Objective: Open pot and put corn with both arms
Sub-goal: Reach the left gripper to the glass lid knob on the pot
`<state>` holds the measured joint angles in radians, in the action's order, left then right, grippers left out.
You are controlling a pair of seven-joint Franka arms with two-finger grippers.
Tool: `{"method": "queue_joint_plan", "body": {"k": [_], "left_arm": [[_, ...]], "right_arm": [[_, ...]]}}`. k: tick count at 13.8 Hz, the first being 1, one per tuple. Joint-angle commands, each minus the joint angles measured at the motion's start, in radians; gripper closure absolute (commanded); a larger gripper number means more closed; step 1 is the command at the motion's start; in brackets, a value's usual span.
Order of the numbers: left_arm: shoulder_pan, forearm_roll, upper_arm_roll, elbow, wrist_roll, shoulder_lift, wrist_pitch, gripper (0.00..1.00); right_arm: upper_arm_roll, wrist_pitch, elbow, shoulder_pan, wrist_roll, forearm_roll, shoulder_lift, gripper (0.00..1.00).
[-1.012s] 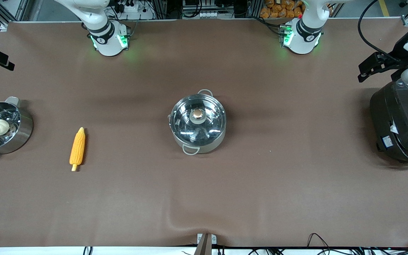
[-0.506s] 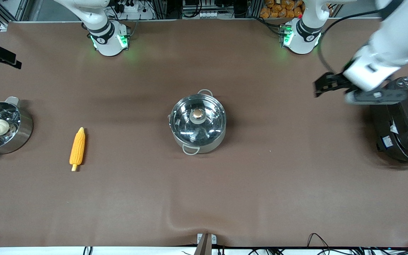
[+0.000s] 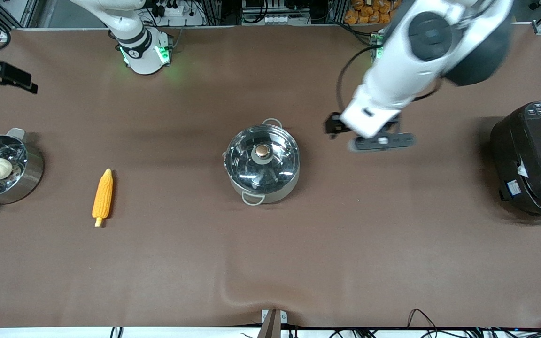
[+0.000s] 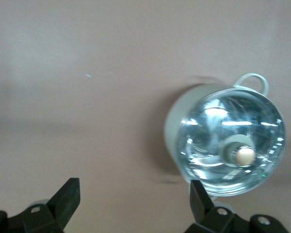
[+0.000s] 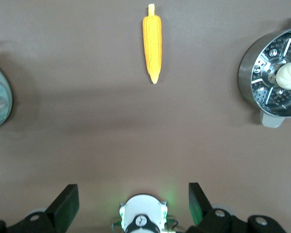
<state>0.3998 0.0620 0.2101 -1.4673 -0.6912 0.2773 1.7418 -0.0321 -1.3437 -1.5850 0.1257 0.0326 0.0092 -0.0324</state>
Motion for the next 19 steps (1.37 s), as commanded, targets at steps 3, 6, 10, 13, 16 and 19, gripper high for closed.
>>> {"method": "queue_joint_plan", "body": {"k": [3,6,10,13,16,19], "left_arm": [[0.152,-0.028,-0.017,0.108,-0.203,0.158,0.131,0.00],[0.226,-0.092,-0.017,0.114,-0.304,0.226,0.229,0.00],[0.275,-0.112,-0.024,0.114,-0.360,0.290,0.291,0.00],[0.307,-0.143,-0.040,0.114,-0.389,0.333,0.298,0.00],[0.329,-0.159,-0.041,0.114,-0.392,0.367,0.318,0.03],[0.329,-0.165,-0.041,0.114,-0.392,0.384,0.340,0.14]], "right_arm": [[-0.002,-0.125,0.020,0.093,0.015,-0.006,0.215,0.00],[-0.002,-0.199,0.014,0.097,0.026,-0.006,0.295,0.00],[-0.002,-0.273,0.014,0.064,0.018,-0.021,0.347,0.00],[-0.003,-0.323,0.013,0.106,0.020,-0.018,0.374,0.00],[-0.003,-0.373,0.011,0.088,0.026,-0.017,0.425,0.00],[-0.006,-0.442,0.002,0.040,0.026,-0.009,0.442,0.00]]}}
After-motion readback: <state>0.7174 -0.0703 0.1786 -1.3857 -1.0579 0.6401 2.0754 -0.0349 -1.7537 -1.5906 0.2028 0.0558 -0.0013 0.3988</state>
